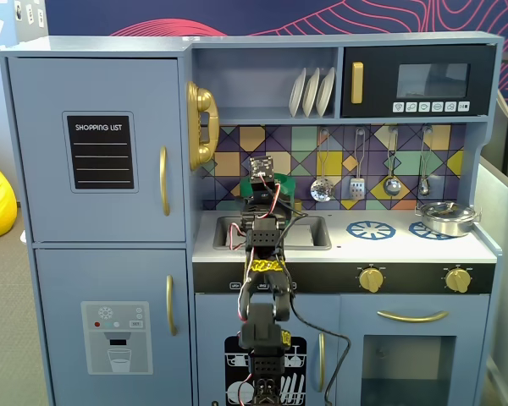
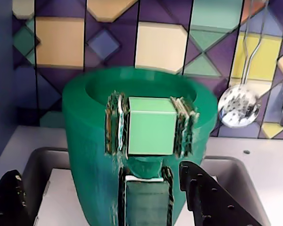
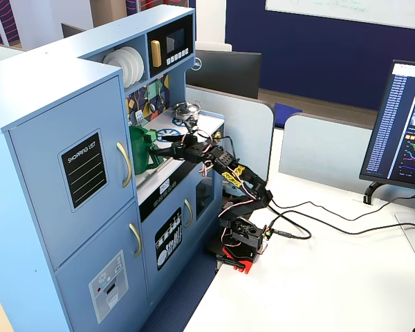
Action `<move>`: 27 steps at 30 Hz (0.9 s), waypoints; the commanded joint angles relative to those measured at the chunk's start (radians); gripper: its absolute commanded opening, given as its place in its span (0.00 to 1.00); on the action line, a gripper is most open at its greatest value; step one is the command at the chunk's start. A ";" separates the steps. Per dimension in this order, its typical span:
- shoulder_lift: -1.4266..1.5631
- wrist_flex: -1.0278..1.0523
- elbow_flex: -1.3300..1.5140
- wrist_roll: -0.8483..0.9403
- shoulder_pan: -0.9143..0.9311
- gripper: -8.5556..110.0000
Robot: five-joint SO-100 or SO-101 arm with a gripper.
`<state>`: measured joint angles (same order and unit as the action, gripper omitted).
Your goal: Take off the lid from the green recipient and place it on the counter
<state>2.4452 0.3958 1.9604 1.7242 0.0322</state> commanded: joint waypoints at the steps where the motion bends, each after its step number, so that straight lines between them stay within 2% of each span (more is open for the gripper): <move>1: -0.048 -0.048 -0.098 0.020 0.023 0.40; 15: -0.155 -0.058 -0.193 0.043 0.041 0.40; 27: -0.273 -0.086 -0.296 -0.078 0.031 0.39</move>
<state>2.1752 0.3421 1.7457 1.6720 0.0629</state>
